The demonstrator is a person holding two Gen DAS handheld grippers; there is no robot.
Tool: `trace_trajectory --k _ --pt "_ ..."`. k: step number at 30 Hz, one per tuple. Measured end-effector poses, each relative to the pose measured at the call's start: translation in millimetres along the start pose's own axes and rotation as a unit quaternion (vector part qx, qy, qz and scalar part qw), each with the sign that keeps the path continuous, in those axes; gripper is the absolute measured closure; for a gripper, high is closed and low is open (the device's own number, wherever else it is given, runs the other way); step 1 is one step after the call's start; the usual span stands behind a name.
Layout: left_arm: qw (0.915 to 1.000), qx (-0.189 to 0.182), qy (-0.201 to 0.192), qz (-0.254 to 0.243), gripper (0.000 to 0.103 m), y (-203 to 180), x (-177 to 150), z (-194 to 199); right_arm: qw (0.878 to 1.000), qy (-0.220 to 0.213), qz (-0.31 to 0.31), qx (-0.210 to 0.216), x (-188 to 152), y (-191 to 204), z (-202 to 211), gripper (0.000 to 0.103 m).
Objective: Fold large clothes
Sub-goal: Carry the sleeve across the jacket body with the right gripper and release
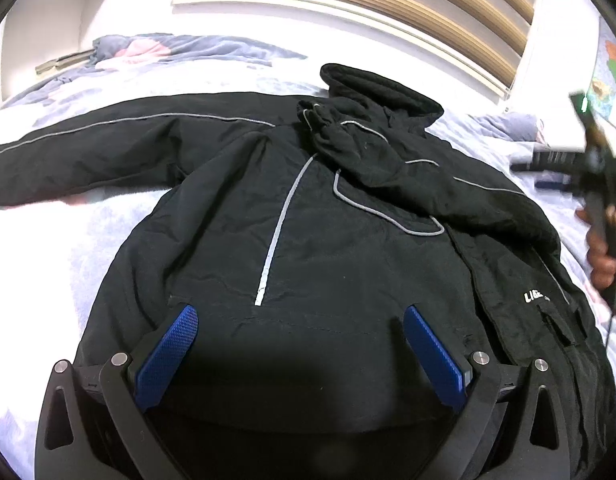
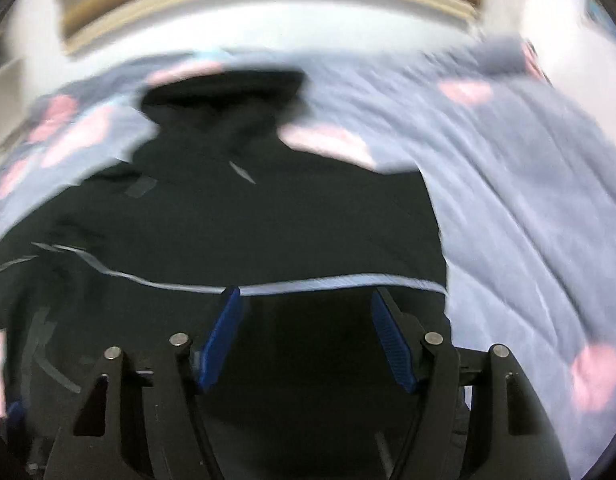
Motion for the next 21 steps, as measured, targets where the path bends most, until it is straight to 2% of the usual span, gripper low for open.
trace_trajectory --k 3,6,9,11,15,17,19,21 --pt "1.0 0.005 0.005 -0.003 0.001 -1.2 -2.0 -2.2 0.999 0.038 -0.001 -0.005 -19.3 -9.0 -43.2 0.034" --pt "0.9997 0.014 0.016 -0.009 0.001 -0.5 -1.0 -2.8 0.999 0.006 0.02 -0.025 -19.4 -4.8 -48.1 0.032" --pt "0.9986 0.023 0.045 -0.015 0.001 -1.7 -0.1 -1.5 0.999 -0.017 0.028 -0.031 -20.3 -3.5 -44.5 0.032" --pt "0.9985 0.003 0.055 0.0 0.001 -2.9 13.6 9.5 0.999 -0.032 0.026 -0.026 -20.7 -7.1 -41.9 0.032" --pt "0.999 -0.028 0.032 0.015 0.0 -6.2 69.4 34.7 0.998 -0.043 0.024 -0.026 -23.0 -8.2 -36.2 0.032" --pt "0.9991 -0.026 0.031 0.011 0.001 -6.2 91.9 36.4 0.998 -0.047 0.022 -0.027 -29.3 2.6 -35.8 0.032" --pt "0.9979 -0.016 0.057 0.024 0.001 -3.8 113.2 30.2 0.998 -0.05 0.021 -0.027 -29.6 3.6 -35.5 0.032" --pt "0.9973 -0.019 0.061 0.035 0.001 -2.9 127.9 31.2 0.998 -0.052 0.021 -0.027 -31.8 5.3 -34.8 0.031"
Point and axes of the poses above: each gripper's, at about its wrist camera, not at the fingertips, and z roughly against the way its jaws point, y to its left, x to its top, the point moved 9 cm from there along -z, roughly the way its jaws point, and after that the axes turned 7 degrees about -z, right-handed, at the moved point
